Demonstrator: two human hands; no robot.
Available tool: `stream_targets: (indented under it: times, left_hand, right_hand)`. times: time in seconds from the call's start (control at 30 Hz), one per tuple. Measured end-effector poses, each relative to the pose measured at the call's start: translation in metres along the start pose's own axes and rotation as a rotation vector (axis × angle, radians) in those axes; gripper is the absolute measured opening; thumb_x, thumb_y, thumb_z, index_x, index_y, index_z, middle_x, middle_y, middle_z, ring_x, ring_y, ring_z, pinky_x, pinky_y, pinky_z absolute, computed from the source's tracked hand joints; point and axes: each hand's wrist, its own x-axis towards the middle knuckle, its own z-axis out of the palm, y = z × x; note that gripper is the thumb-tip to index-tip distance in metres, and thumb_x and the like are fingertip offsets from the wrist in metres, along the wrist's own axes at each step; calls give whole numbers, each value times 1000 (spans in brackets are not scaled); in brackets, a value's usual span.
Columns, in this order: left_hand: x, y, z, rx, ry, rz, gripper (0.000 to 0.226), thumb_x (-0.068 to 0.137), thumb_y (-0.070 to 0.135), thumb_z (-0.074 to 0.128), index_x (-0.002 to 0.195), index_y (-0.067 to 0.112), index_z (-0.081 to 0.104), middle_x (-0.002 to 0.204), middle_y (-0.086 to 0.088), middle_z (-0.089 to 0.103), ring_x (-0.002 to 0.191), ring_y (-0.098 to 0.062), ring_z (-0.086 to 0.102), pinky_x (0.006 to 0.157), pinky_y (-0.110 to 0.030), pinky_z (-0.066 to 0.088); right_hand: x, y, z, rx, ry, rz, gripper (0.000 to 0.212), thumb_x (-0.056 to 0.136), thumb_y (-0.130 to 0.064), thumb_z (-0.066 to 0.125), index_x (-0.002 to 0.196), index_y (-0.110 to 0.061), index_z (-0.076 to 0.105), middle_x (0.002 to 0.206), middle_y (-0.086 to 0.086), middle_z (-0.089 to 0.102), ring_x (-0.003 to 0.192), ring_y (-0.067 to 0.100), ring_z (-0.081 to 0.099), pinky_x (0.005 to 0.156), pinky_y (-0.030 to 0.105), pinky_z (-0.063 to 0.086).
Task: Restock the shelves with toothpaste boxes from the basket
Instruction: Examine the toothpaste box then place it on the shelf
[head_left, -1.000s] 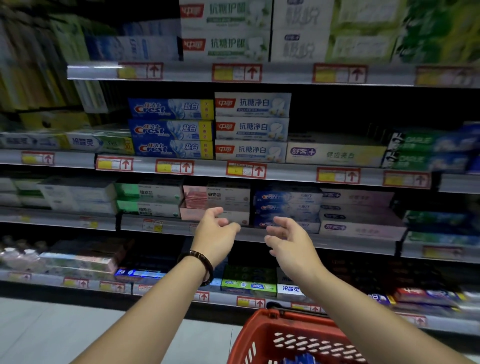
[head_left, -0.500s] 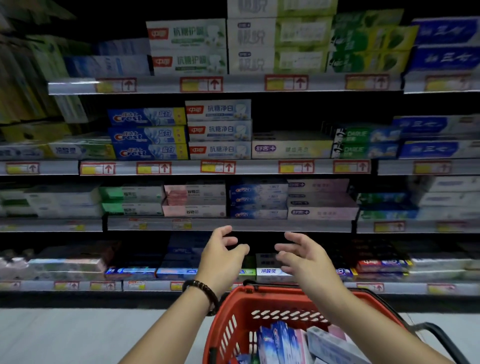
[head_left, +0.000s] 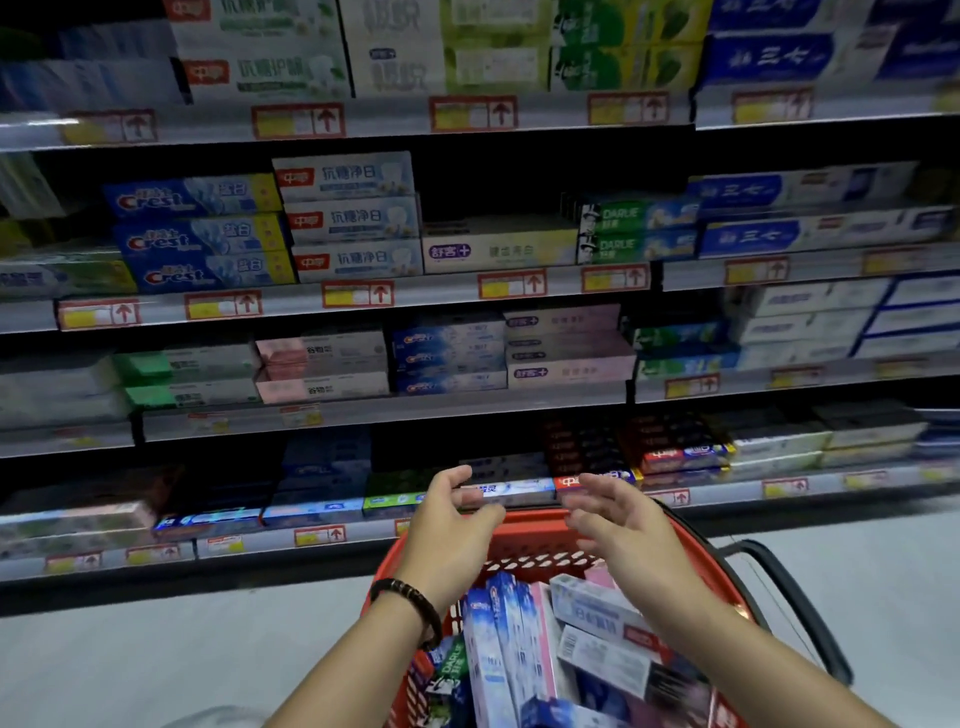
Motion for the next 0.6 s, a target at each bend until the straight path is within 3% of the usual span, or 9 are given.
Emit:
stream_targets:
  times: [0.1,0.2,0.33,0.43,0.6]
  left_hand:
    - [-6,-5,20,-12,-40,-20,47,95,15,70,134,31,49,121,7,63,98,-27,72,82,-46,60]
    - [-12,-14,36,-8,-86,-36,48,95,15,70,138,25,52,122,6,62,102,-20,70,85,-43,59]
    - [-21,-29,53,59,-152,-56,48,96,21,70,139,29,50,122,10,61,99,-19,71,82,-39,62]
    - [-25,-39,61,110,-203,-87,49,98,24,69,142,29,48,124,12,60,100,-23,73,85,-45,63]
    - [-31,-51,77,146,-259,-99,50,99,26,68,144,26,46,125,10,59,107,-15,67,90,-37,60]
  right_hand:
    - [-8,11,-18,-3,19,1,35,102,-7,66,129,-30,64,121,-5,75,111,14,72,91,35,58]
    - [-14,22,-36,-35,47,-4,36,102,-10,67,132,-30,63,121,-8,75,111,9,72,83,27,59]
    - [-20,43,-60,-82,96,13,33,101,-11,68,130,-27,66,117,-9,77,108,5,73,100,40,58]
    - [-25,56,-73,-105,126,39,33,101,-11,69,130,-25,66,116,-9,77,106,3,72,100,40,59]
    - [-32,80,-91,-159,151,50,31,98,-11,72,125,-28,69,114,-10,78,106,3,72,100,40,60]
